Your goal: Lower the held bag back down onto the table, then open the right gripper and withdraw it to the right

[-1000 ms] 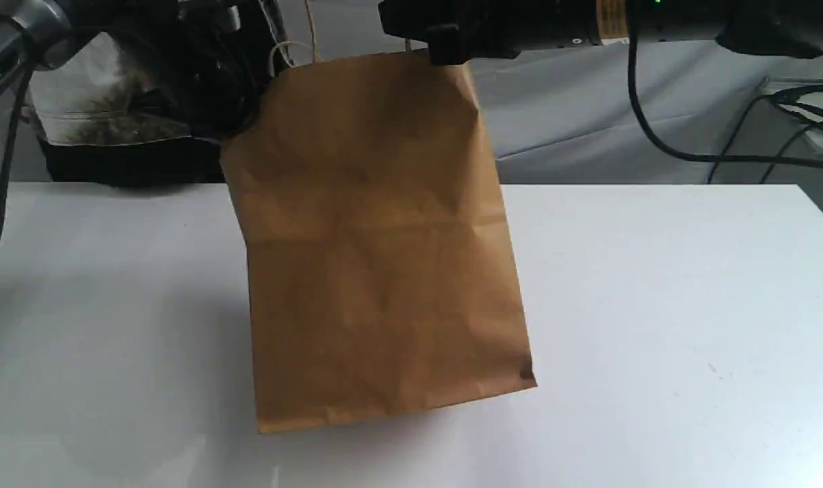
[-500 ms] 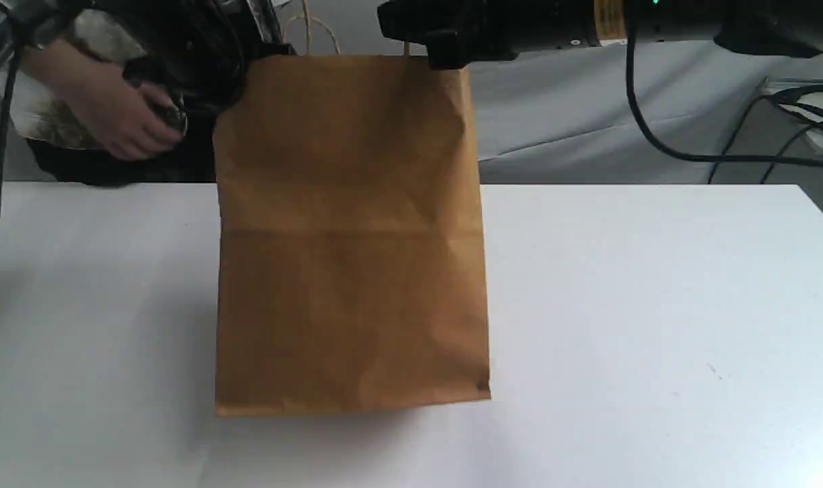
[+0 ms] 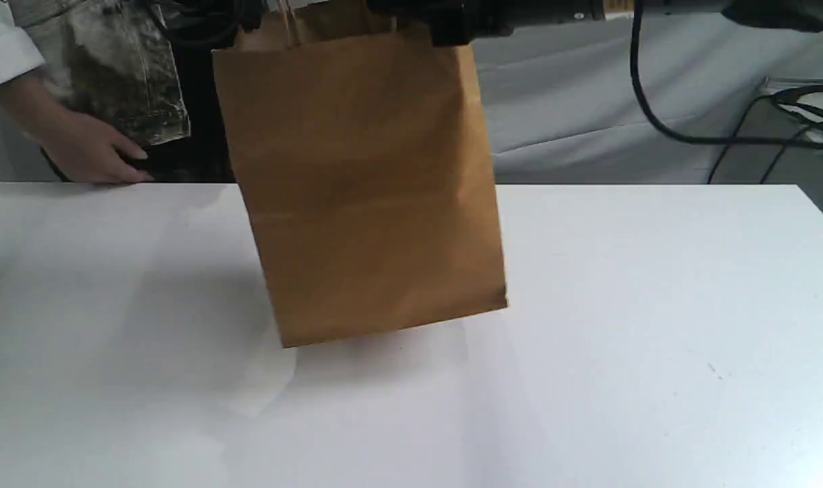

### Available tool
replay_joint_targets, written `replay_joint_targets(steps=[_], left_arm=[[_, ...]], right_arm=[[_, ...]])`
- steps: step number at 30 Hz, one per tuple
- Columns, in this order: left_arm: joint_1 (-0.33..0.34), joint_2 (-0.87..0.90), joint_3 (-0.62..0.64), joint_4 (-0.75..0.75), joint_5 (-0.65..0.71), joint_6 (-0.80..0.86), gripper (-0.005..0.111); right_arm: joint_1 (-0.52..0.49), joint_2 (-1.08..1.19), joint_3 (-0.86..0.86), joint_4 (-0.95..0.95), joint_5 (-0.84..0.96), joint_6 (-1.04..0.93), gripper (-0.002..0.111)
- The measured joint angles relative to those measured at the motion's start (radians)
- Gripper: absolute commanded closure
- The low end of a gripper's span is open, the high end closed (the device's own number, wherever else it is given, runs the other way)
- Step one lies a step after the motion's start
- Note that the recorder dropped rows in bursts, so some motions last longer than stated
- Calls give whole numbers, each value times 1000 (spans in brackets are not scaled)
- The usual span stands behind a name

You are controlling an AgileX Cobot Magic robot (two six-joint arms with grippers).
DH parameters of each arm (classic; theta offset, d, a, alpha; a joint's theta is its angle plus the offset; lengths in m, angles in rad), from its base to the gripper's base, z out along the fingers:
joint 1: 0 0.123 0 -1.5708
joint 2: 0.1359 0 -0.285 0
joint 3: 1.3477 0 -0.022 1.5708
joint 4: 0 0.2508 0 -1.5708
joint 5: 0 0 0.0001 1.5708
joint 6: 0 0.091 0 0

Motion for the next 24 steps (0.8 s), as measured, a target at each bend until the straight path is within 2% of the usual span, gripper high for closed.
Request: replay_joint_targets(steps=[6, 13, 16, 20, 22, 24], left_arm=[[-8, 0, -8, 0, 0, 14, 107], [-38, 0, -8, 0, 0, 14, 106], [-45, 0, -8, 0, 0, 14, 100], [-45, 0, -8, 2, 0, 14, 81], [-45, 0, -8, 2, 0, 14, 69], [-45, 0, -8, 2, 0, 14, 58]], right_arm=[[0, 0, 102, 0, 0, -24, 108], [0, 0, 147, 0, 4, -39, 108], [0, 0, 147, 0, 4, -39, 96], [0, 0, 147, 0, -2, -39, 71], [0, 0, 147, 0, -9, -39, 55], [0, 0, 147, 0, -10, -39, 46]])
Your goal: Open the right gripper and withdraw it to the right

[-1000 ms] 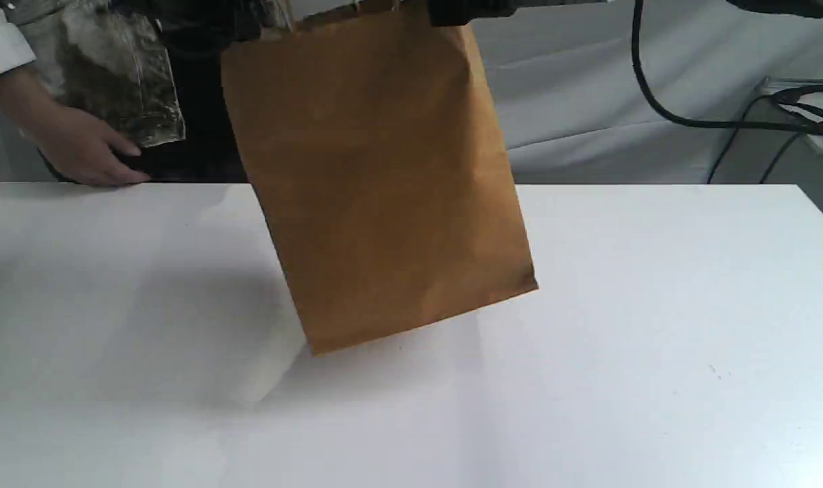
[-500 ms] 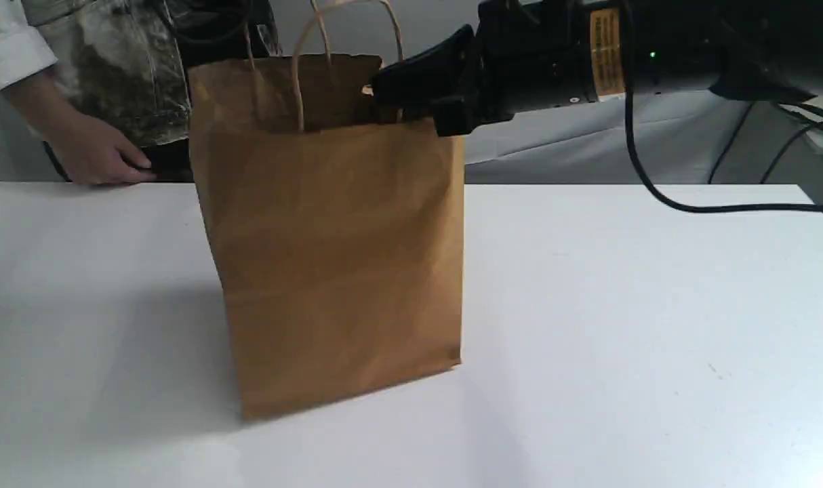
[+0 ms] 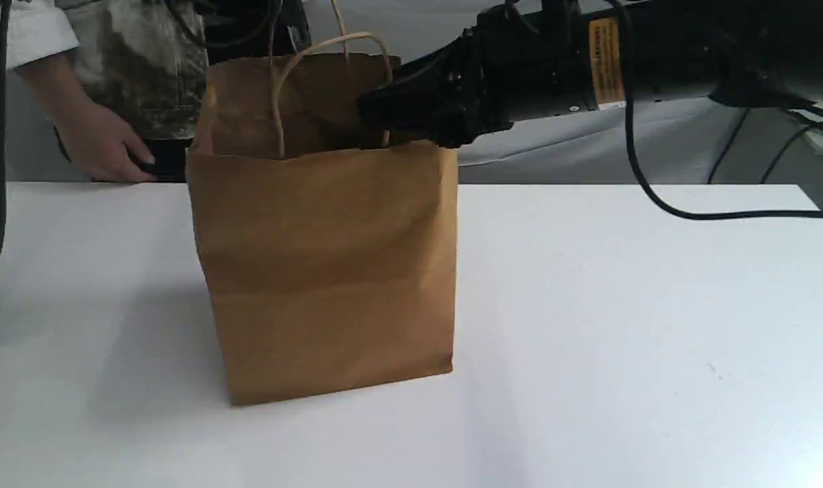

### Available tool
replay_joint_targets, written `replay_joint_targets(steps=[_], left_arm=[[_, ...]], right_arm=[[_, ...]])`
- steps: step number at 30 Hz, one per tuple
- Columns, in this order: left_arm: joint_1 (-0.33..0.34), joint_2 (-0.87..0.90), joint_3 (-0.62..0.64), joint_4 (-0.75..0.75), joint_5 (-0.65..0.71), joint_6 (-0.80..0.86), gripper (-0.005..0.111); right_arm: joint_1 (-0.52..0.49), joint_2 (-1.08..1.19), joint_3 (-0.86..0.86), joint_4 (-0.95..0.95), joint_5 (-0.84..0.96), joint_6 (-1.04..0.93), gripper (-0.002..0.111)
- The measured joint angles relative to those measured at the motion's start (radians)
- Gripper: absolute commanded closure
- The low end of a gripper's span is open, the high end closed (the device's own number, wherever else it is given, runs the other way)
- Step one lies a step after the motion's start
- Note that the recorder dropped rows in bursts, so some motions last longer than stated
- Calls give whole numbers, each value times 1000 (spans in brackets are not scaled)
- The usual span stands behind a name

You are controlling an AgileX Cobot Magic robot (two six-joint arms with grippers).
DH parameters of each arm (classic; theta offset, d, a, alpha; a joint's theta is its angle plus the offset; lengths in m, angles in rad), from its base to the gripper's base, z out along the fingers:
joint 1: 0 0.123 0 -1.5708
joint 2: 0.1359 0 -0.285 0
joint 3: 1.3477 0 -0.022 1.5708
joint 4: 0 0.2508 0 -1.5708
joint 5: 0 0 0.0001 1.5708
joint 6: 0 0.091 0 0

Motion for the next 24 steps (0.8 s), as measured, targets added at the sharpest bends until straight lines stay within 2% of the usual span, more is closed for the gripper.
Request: replay_joint_targets(steps=[2, 4, 8, 15, 24], left_arm=[[0, 0, 0, 0, 0, 0, 47], [0, 0, 0, 0, 0, 0, 44], [0, 0, 0, 21, 0, 0, 44], [2, -11, -2, 181, 0, 2, 44], [51, -15, -2, 212, 0, 4, 40]], right_arm=[[0, 0, 0, 0, 0, -2, 43], [0, 0, 0, 0, 0, -2, 42], [0, -11, 0, 0, 0, -2, 42], [0, -62, 0, 0, 0, -8, 42], [0, -80, 0, 0, 0, -10, 42]])
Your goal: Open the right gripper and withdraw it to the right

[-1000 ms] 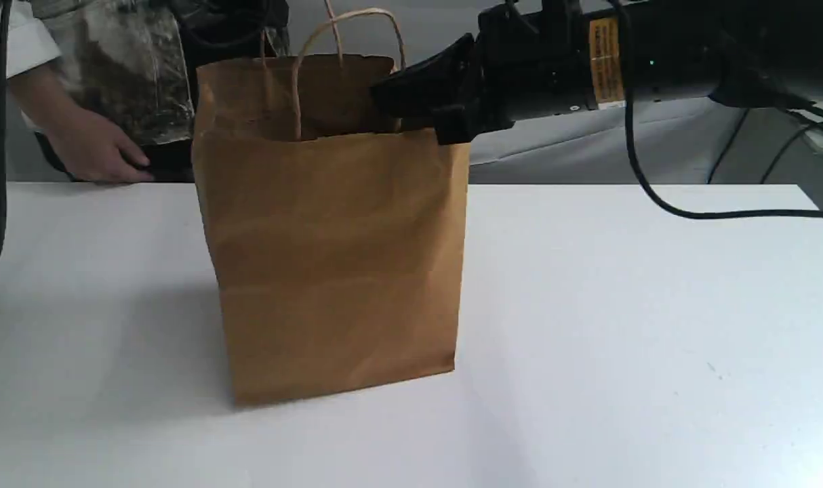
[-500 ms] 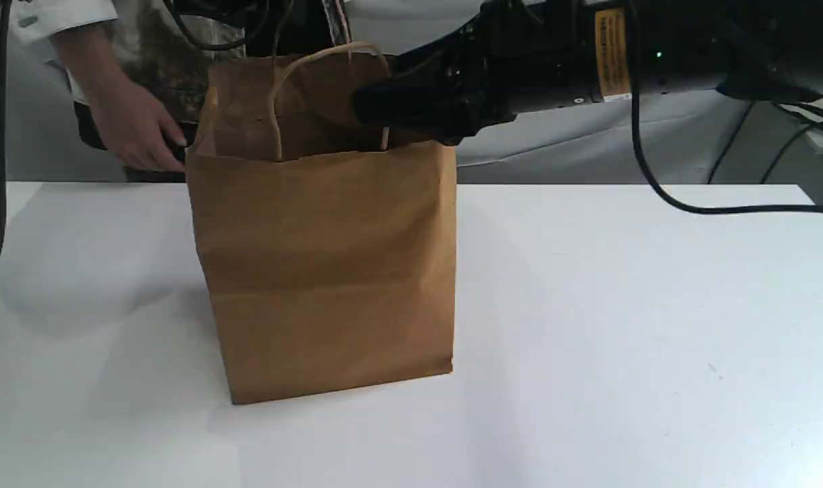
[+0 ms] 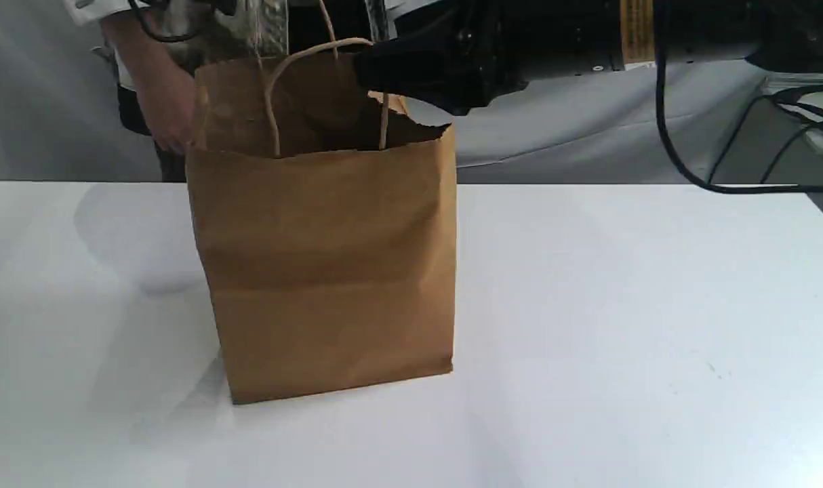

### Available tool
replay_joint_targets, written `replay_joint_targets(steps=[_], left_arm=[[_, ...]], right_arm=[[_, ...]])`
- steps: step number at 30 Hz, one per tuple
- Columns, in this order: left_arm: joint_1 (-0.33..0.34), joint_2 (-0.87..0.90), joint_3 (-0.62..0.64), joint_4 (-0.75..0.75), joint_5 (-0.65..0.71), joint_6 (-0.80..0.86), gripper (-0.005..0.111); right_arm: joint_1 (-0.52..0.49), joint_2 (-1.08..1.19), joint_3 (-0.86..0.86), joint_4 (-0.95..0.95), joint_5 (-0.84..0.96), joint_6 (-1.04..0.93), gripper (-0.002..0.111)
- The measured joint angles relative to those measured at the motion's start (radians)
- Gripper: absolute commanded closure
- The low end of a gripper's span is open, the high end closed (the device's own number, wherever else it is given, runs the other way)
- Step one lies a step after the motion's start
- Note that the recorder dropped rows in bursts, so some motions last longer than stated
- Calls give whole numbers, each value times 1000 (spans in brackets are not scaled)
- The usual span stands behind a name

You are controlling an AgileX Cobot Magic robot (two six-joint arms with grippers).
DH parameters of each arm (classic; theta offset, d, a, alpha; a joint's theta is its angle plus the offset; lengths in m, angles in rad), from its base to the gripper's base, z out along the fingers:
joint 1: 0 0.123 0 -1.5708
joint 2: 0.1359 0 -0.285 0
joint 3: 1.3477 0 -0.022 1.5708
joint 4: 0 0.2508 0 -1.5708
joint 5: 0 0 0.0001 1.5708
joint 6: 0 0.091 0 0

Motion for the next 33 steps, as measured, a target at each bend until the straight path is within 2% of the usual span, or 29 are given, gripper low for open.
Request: replay_joint_targets(steps=[5, 13, 24, 29, 33], left_arm=[[21, -3, 0, -13, 0, 0, 38], [70, -51, 0, -137, 2, 0, 38], [105, -72, 0, -153, 0, 2, 38], [144, -91, 0, -153, 2, 2, 38], [186, -134, 0, -160, 2, 2, 38]], right_arm=[[-11, -27, 23, 0, 4, 2, 42], [-120, -84, 76, 0, -19, -6, 35], [-132, -159, 125, 0, -67, -36, 35], [-132, -206, 226, 0, 10, -120, 35], [-132, -259, 294, 0, 141, -152, 35]])
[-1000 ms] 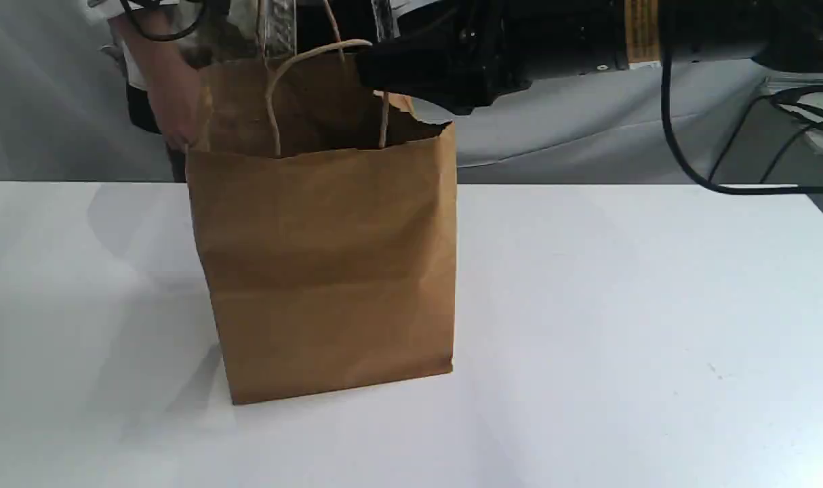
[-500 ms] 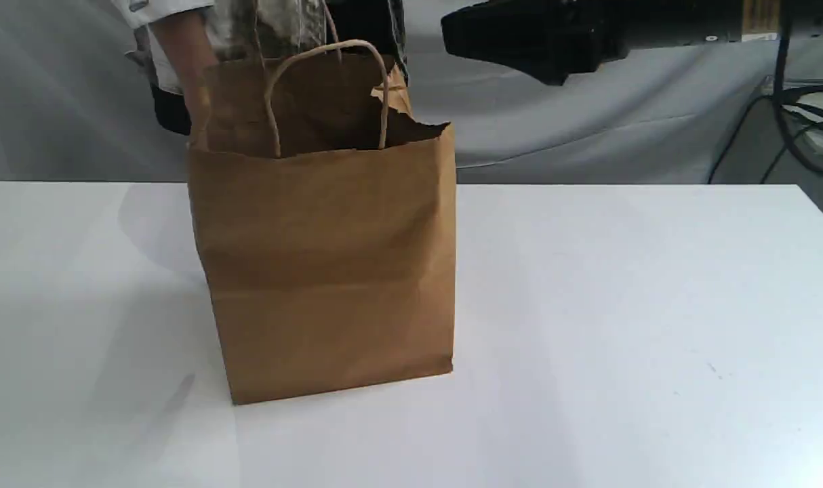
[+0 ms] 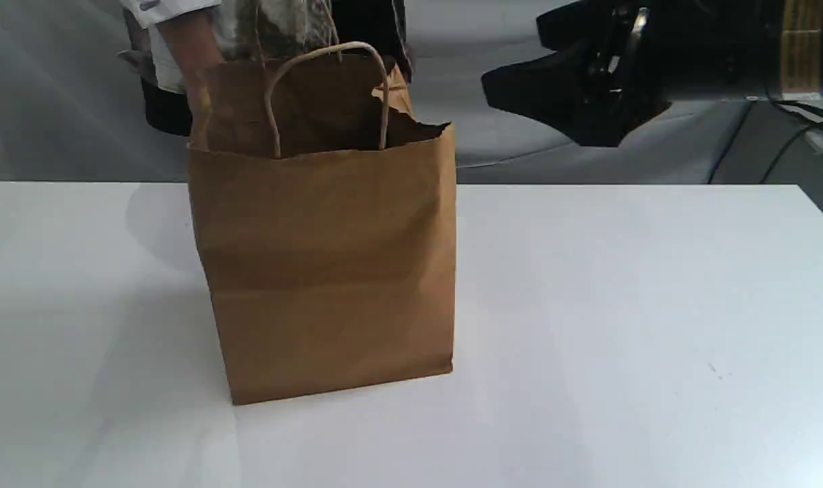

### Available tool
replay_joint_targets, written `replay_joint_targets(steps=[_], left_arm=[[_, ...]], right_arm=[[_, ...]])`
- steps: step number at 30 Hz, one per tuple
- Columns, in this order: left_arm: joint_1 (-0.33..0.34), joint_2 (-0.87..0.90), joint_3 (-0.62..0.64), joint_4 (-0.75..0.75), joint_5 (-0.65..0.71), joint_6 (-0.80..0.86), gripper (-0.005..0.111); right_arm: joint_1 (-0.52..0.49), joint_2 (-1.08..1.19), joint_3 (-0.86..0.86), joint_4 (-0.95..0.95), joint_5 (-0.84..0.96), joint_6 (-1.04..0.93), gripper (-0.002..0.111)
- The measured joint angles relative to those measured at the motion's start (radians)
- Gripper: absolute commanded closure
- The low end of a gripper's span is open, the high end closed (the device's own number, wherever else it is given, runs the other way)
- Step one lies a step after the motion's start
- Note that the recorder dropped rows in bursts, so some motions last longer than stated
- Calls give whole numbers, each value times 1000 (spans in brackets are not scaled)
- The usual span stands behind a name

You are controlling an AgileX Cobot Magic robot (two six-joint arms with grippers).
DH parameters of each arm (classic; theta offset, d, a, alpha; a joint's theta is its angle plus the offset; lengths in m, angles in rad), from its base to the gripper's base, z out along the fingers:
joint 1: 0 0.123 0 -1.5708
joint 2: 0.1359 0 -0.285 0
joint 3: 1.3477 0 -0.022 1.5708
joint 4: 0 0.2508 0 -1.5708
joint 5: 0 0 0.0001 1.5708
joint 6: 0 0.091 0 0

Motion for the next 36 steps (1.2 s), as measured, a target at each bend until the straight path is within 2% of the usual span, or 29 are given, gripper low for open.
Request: replay_joint_targets(steps=[13, 18, 20, 21, 27, 28, 30, 36], left_arm=[[171, -127, 0, -214, 0, 2, 39], [250, -173, 0, -364, 0, 23, 39], [287, -187, -1, -438, 0, 24, 39], [300, -191, -1, -472, 0, 27, 39], [376, -197, -1, -612, 0, 27, 39], [385, -197, -1, -626, 0, 31, 39], [400, -197, -1, -666, 0, 61, 39], [413, -197, -75, -761, 0, 120, 39]], right_arm=[[0, -207, 31, 0, 354, 162, 36], [0, -343, 31, 1, 440, 158, 44], [0, -402, 31, 1, 470, 82, 52], [0, -435, 31, 1, 489, 4, 59], [0, -614, 31, 1, 672, -632, 97], [0, -633, 31, 1, 709, -680, 102], [0, -679, 31, 1, 812, -748, 108], [0, -818, 31, 74, 1074, -742, 108]])
